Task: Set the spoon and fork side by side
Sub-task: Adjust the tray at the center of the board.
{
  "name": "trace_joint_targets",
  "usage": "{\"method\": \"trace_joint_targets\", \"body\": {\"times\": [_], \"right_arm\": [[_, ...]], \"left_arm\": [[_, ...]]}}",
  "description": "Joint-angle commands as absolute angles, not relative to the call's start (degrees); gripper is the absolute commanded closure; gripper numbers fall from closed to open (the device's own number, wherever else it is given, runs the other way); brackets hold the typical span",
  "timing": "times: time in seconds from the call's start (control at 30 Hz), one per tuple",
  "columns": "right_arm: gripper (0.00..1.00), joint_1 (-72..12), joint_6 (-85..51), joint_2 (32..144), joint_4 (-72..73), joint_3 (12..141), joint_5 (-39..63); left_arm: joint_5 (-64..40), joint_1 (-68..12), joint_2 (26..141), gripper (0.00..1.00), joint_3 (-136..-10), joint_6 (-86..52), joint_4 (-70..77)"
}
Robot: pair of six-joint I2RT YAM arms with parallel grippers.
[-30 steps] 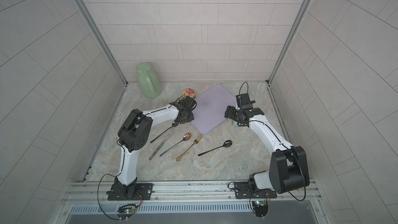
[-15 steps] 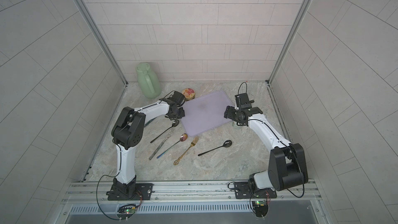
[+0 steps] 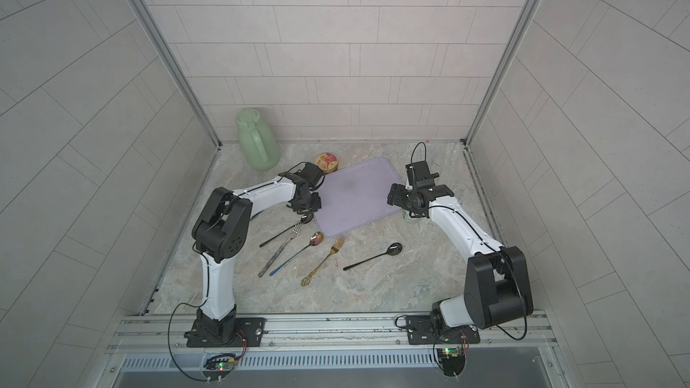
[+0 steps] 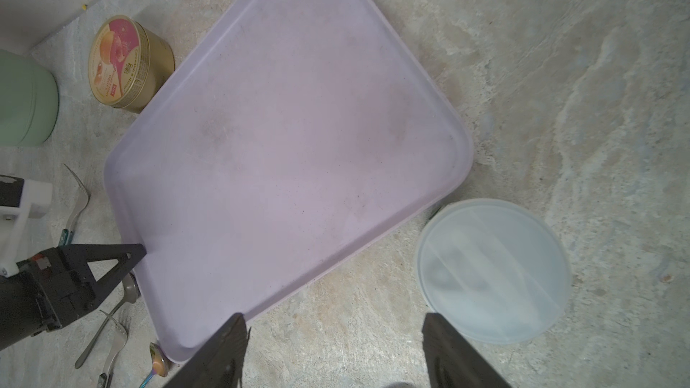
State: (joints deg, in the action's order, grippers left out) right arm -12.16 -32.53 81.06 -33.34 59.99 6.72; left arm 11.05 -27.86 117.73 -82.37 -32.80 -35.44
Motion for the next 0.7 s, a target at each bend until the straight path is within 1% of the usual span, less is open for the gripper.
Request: {"method": "trace_joint_targets", "body": {"times": [0.0,0.13,0.23,0.3,0.43,0.5,0.6,0.67], "right_arm": [[0.23,-12.9,-32.3,81.7,-33.9,61.8,6.2],[0.23,-13.0,-32.3,81.6,-34.0,62.0,6.1],[0.23,-13.0,-32.1,81.6,-34.3,62.0,5.7],[0.23,-13.0,-31.9,81.5,-34.5,61.9,5.5],[0.23,-13.0,-31.5,81.6,-34.8,61.9,5.1],[0.23,-13.0,-31.4,81.6,-34.4,61.6,5.0],[0.23,-12.9,-31.8,82.0,-33.8,60.7,5.1],[0.23,-13.0,-31.8,82.4,-33.7,60.6,5.4]], "left_arm": [[9.8,-28.8,117.5,0.72,-80.6,-34.5,-37.9],[10.2,-30.0,118.4,0.73,-80.9,-34.5,-38.2],[11.3,-29.9,118.4,0.78,-80.4,-34.2,-38.9],[12.6,-29.7,118.2,0.85,-80.1,-33.5,-39.8],[12.8,-27.6,117.2,0.93,-78.4,-30.8,-39.4],[10.9,-26.1,116.7,0.93,-77.6,-28.0,-38.3],[10.0,-24.3,117.3,0.99,-78.5,-24.6,-38.5],[8.5,-23.1,118.2,1.0,-79.0,-23.1,-38.4]]}}
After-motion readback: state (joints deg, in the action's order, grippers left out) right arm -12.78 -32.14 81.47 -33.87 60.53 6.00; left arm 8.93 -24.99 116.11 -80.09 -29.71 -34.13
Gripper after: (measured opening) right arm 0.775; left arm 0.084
